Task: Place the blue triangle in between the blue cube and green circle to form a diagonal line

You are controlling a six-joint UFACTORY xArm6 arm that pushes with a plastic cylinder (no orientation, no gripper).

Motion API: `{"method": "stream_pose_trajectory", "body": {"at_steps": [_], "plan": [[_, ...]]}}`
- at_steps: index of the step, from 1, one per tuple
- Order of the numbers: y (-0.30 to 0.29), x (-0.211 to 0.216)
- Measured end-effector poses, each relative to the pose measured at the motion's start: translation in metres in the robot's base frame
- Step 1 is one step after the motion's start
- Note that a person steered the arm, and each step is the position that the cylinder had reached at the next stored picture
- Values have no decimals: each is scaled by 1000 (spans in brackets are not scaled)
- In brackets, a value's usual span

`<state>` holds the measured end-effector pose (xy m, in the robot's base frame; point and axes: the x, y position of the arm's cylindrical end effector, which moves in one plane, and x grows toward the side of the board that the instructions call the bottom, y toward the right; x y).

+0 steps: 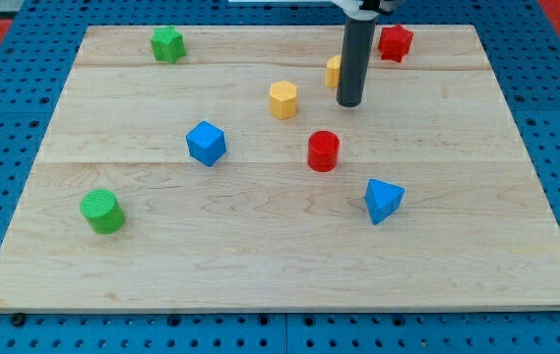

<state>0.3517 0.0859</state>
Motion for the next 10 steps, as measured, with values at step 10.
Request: {"method": "stream_pose_trajectory", "body": {"at_steps": [10], "plan": [[-37,111]]}}
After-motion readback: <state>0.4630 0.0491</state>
